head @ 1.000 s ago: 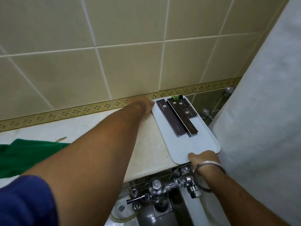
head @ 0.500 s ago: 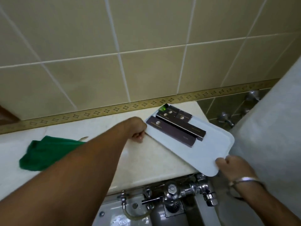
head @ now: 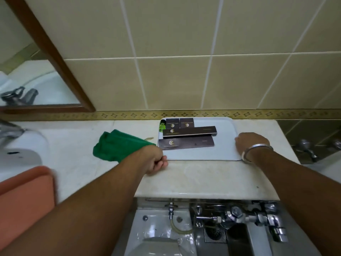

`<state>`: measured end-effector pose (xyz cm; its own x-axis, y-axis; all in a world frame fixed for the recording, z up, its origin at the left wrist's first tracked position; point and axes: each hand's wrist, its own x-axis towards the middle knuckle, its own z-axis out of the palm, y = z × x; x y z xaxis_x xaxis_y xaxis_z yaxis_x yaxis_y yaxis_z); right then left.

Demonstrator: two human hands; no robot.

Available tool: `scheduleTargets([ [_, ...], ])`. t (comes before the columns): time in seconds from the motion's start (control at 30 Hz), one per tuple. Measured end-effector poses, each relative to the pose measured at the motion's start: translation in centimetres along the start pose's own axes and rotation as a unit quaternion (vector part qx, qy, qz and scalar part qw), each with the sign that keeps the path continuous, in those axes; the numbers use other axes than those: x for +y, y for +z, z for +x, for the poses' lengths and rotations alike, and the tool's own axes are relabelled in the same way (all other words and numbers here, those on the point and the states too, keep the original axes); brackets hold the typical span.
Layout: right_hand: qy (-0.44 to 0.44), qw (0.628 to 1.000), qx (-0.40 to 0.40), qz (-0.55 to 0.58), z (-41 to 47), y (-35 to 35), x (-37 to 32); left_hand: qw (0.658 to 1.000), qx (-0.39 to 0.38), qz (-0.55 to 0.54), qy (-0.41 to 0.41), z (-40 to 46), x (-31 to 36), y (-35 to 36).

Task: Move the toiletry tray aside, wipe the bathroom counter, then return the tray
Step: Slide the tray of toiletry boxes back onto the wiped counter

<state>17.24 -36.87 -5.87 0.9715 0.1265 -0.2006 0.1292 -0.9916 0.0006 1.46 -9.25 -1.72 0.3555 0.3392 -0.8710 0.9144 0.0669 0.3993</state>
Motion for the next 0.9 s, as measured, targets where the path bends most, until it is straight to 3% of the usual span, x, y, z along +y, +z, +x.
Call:
scheduleTargets([
  [0.17, -0.004, 1.000, -0.024, 0.007, -0.6, -0.2, 0.3, 0.998, -0.041, -0.041, -0.002, -1.3, -0.6, -0.5],
  [0.23, -0.004, 1.000, -0.022, -0.013, -1.7, -0.4, 0.4, 0.998, -0.040, 0.003, 0.038, -2.2, -0.8, -1.5],
  [0.3, 0.033, 0.999, 0.020, 0.001, -3.2, -1.2, -0.6, 0.986, 0.023, 0.102, 0.127, -2.7, -0.4, -3.5],
  [0.37, 0.009, 0.996, 0.088, -0.002, -4.8, -2.8, -3.4, 0.926, 0.140, 0.269, 0.223, -3.2, 0.3, -6.5],
  [0.43, -0.088, 0.989, 0.120, -0.004, -6.2, -4.3, -7.5, 0.809, 0.236, 0.453, 0.293, -3.2, 0.9, -9.8],
  [0.5, -0.202, 0.972, 0.117, 0.012, -8.2, -5.3, -12.8, 0.729, 0.227, 0.567, 0.308, -2.0, 1.2, -13.3],
  [0.6, -0.338, 0.937, 0.086, -0.012, -10.8, -4.4, -20.7, 0.670, 0.150, 0.677, 0.266, 0.7, 1.5, -17.1],
  [0.67, -0.342, 0.937, 0.055, -0.048, -11.7, -3.5, -24.9, 0.667, 0.109, 0.696, 0.244, 2.2, 1.7, -18.7],
  [0.8, -0.227, 0.957, -0.026, -0.179, -10.7, -2.4, -31.2, 0.681, 0.075, 0.676, 0.270, 6.0, 1.9, -21.0],
  [0.9, -0.207, 0.963, -0.131, -0.109, -9.2, -3.3, -30.7, 0.692, 0.043, 0.666, 0.276, 5.4, 2.5, -19.4],
])
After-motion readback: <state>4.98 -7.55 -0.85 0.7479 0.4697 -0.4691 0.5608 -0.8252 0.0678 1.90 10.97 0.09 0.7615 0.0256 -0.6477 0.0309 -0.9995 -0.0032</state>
